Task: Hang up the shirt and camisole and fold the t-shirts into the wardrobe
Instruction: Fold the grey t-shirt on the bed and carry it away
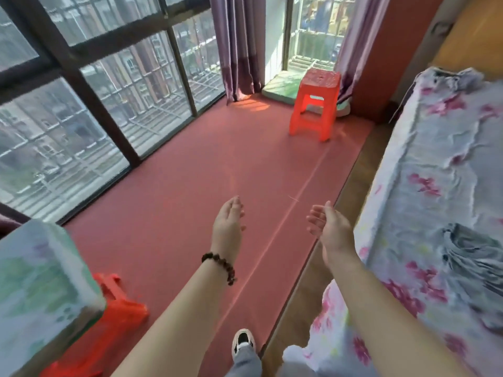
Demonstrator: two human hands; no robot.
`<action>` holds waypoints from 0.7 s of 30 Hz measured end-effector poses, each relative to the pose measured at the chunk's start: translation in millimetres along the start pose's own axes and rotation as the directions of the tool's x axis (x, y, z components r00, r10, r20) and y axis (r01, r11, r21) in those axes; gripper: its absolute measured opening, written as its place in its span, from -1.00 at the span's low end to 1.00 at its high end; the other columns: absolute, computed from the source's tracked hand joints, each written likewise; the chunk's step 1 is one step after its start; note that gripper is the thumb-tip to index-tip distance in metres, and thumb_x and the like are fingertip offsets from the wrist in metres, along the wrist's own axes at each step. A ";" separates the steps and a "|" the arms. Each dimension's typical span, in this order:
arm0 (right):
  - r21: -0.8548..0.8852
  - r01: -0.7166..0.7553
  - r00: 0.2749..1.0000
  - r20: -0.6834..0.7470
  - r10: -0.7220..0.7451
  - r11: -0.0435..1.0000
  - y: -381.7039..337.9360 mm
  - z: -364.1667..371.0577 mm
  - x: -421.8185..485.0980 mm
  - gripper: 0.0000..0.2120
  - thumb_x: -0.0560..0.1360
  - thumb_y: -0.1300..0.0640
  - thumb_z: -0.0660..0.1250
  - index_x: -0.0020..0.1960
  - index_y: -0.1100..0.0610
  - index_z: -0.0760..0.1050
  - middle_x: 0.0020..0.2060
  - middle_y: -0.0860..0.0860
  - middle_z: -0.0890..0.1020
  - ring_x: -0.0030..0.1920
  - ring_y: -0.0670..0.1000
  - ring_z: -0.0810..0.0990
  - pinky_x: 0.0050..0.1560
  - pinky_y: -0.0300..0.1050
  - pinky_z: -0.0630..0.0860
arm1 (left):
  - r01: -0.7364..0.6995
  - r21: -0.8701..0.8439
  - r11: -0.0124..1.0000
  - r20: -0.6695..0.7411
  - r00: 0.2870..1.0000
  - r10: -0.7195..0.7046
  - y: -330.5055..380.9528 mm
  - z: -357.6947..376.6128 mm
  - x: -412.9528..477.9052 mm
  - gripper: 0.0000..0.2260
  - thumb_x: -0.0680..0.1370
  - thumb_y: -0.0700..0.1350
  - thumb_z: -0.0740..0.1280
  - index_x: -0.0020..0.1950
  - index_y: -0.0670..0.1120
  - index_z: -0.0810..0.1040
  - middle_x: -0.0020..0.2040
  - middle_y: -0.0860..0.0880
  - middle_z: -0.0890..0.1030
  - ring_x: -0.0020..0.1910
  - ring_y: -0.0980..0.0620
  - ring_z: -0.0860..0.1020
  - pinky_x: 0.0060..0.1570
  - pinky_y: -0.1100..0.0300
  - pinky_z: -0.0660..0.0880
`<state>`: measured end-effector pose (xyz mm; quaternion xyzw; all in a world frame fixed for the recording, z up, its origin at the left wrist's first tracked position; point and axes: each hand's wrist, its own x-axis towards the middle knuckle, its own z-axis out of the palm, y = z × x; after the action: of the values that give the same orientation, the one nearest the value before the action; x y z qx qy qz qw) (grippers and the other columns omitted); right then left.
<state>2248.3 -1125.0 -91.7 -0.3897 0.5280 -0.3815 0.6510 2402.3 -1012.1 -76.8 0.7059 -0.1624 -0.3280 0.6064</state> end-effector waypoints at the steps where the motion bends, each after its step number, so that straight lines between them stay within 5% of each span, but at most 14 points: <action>1: 0.017 0.012 0.999 -0.032 -0.012 1.000 -3.1 3.4 7.0 -0.71 0.64 0.04 0.11 -0.14 0.11 0.51 -0.22 0.03 0.57 -0.24 -0.04 0.55 -0.24 -0.15 0.46 | -0.009 0.005 1.000 0.032 0.999 0.009 6.8 3.9 14.3 -0.65 0.65 0.05 0.11 0.35 -0.07 0.43 0.20 -0.01 0.53 0.18 0.04 0.51 0.15 0.01 0.51; 9: 0.117 0.042 0.939 -0.345 0.001 0.992 -23.2 -23.3 47.8 -0.70 0.63 0.04 0.12 -0.15 0.14 0.51 -0.23 0.03 0.58 -0.26 -0.04 0.55 -0.29 -0.14 0.43 | 0.019 0.060 0.998 0.317 0.948 -0.037 18.6 72.7 78.9 -0.65 0.64 0.06 0.11 0.35 -0.07 0.44 0.18 0.02 0.55 0.17 0.07 0.52 0.17 0.02 0.51; 21: 0.233 0.112 0.718 -0.691 0.083 0.966 -42.2 -121.9 153.3 -0.70 0.63 0.03 0.13 -0.17 0.11 0.52 -0.21 0.04 0.61 -0.23 -0.02 0.60 -0.27 -0.15 0.47 | 0.007 0.163 0.987 0.680 0.724 -0.118 23.2 269.6 150.5 -0.75 0.63 0.04 0.16 0.26 0.02 0.47 0.18 0.04 0.56 0.16 0.10 0.53 0.17 0.05 0.50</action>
<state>2147.9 -1294.1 -130.0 -0.1339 0.6763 -0.5701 0.4469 2338.5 -1313.5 -107.8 0.5825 -0.3754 -0.5732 0.4372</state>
